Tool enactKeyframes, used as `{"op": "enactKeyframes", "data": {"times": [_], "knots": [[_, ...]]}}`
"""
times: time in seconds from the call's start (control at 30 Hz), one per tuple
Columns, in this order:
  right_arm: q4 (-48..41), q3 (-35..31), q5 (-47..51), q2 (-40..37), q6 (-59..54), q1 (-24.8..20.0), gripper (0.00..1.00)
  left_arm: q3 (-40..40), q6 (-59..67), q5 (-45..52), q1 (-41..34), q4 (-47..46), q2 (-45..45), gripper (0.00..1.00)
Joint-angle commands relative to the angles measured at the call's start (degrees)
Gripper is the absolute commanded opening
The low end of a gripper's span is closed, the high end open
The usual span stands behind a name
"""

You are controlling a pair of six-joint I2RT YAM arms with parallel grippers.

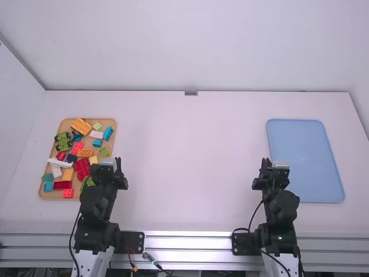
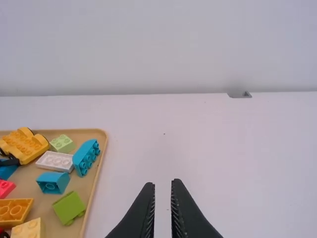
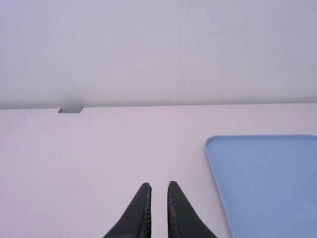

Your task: Assemble lego blocks to make yellow taxi

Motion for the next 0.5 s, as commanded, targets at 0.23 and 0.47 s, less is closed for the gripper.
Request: {"op": "enactKeyframes", "data": {"times": [0.23, 0.47], "knots": [[3.1, 7.6, -0.2, 6.7, -1.0, 0.3, 0.24, 19.3, -1.1, -2.9, 0.0, -6.6, 13.7, 0.24], [5.4, 12.2, -0.4, 12.1, -1.7, 0.5, 0.37, 38.5, -1.5, -4.6, 1.3, -13.4, 28.9, 0.36]]}}
